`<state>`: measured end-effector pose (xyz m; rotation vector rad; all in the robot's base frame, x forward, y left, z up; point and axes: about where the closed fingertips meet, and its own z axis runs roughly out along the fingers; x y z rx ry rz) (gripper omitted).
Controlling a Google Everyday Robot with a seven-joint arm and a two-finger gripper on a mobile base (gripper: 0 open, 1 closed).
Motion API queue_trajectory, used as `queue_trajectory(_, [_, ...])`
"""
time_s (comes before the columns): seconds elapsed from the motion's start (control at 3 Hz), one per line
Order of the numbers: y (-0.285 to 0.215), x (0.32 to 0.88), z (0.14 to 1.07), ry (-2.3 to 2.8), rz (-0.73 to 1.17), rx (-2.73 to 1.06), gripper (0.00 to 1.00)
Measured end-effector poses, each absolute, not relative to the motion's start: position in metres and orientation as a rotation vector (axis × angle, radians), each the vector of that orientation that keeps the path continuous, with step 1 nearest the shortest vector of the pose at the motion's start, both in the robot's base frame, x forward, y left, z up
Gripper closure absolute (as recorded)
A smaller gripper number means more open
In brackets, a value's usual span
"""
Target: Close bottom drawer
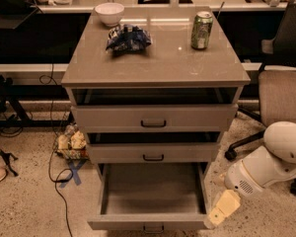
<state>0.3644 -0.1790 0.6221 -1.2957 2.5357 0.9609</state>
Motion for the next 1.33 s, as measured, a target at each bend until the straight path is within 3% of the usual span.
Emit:
queue_trajectory(0.33, [-0.184,0.364,0.594,2.587,1.002,-1.233,0.0])
queue_trajectory(1.33, [-0.218,0.345,0.38,2.727,1.244,-0.723,0.0])
